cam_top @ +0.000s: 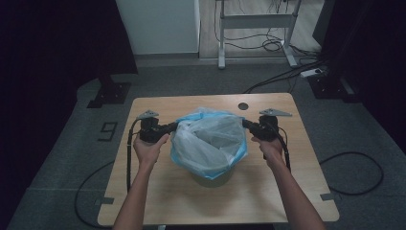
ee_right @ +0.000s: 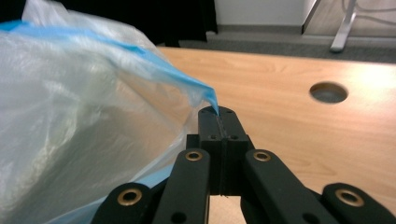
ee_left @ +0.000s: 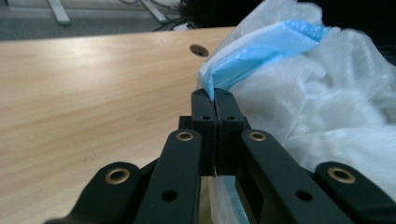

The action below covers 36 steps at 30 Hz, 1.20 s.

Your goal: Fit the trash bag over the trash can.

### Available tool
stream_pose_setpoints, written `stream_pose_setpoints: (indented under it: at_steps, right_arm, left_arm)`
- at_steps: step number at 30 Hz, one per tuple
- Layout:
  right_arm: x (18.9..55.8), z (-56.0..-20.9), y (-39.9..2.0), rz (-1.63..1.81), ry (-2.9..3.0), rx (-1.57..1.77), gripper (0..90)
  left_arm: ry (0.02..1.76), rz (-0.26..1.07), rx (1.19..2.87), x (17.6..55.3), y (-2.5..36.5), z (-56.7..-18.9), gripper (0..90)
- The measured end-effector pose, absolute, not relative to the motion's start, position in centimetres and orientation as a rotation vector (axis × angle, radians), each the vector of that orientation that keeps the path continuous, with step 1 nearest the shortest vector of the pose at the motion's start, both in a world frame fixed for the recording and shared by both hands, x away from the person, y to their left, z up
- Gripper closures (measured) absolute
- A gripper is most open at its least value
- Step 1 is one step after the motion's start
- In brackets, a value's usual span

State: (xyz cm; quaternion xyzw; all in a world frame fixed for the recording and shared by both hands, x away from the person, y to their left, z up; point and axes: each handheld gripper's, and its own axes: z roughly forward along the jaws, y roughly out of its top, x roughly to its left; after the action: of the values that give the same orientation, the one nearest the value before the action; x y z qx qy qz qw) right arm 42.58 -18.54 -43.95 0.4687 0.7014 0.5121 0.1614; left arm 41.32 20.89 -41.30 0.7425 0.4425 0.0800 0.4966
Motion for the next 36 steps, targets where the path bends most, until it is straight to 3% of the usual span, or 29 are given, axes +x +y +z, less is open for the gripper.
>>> stream_pose_setpoints:
  at_steps: [21,32,36]
  right_arm:
    - [43.9,-45.1,-17.1,1.397,2.132,1.366,89.2]
    - [43.3,-45.9,-18.6,1.398,2.072,1.39,88.8]
    - [41.7,-44.7,-20.0,1.518,1.896,1.351,70.5]
  left_arm:
    - [1.224,0.026,1.85,43.4,20.0,-43.6,89.6]
    - [1.181,0.081,1.831,41.7,21.0,-43.4,89.7]
    - [1.164,0.091,1.827,41.2,21.0,-43.2,89.2]
